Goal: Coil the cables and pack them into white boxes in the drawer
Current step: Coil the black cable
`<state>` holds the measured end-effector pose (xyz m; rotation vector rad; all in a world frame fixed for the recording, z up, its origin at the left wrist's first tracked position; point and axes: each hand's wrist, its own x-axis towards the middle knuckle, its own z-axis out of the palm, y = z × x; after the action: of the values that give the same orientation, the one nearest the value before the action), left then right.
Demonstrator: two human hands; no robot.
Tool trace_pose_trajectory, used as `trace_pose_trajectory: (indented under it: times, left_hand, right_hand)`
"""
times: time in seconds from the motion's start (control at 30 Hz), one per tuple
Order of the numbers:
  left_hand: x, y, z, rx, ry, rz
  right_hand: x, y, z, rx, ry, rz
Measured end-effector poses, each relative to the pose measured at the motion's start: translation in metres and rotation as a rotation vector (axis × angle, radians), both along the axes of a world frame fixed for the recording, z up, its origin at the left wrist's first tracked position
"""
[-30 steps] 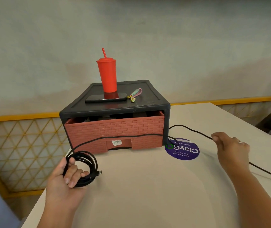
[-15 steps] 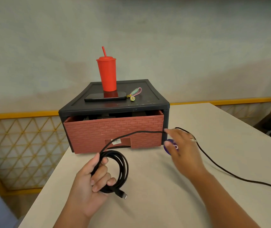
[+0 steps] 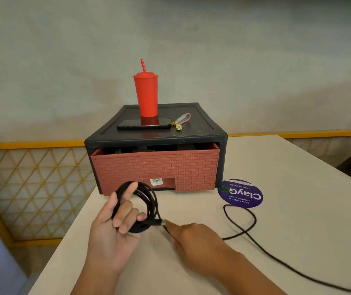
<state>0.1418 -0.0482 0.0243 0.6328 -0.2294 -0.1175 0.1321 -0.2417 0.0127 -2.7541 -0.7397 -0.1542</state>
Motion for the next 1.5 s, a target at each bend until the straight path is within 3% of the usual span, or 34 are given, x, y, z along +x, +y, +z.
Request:
trace_pose_trajectory:
  times: [0.07,0.13,0.27,0.43,0.5,0.7,0.87,0.97,1.17,1.5]
  left_hand:
    - [0.003,-0.006,0.007,0.072,-0.132,0.054]
    - [0.001,-0.010,0.007,0.060,-0.082,0.081]
    - [-0.005,-0.033,0.013,0.276,-0.056,0.176]
    - [-0.017,-0.058,0.002,0.805,-0.209,0.288]
    - [-0.019,-0.061,0.000,0.887,-0.251,0.278]
    - [-0.023,-0.064,0.012,0.812,-0.251,0.138]
    - [-0.033,-0.064,0.020,0.852,-0.183,0.001]
    - [-0.033,-0.061,0.018,0.905,-0.272,-0.015]
    - [-0.034,-0.065,0.021,0.963,-0.264,0.017]
    - [-0.028,-0.050,0.025,0.432,-0.022,-0.054]
  right_hand:
    - [-0.007,0.006,0.004,-0.076,0.030,0.042]
    - [-0.013,0.008,0.009,-0.066,0.001,0.098]
    - [-0.017,0.003,0.019,-0.016,-0.110,0.224]
    - [-0.014,-0.001,0.015,0.009,-0.269,0.288]
    - [-0.015,0.000,0.014,0.072,-0.368,0.268]
    - [-0.009,0.000,0.016,0.222,-0.814,0.233]
    - [-0.004,-0.013,0.022,0.307,-0.841,0.174]
    - [0.001,-0.025,0.026,0.322,-0.848,0.112]
    - [0.018,-0.066,0.019,0.447,-0.666,-0.088]
    - [0.019,-0.101,0.020,0.454,-0.241,-0.397]
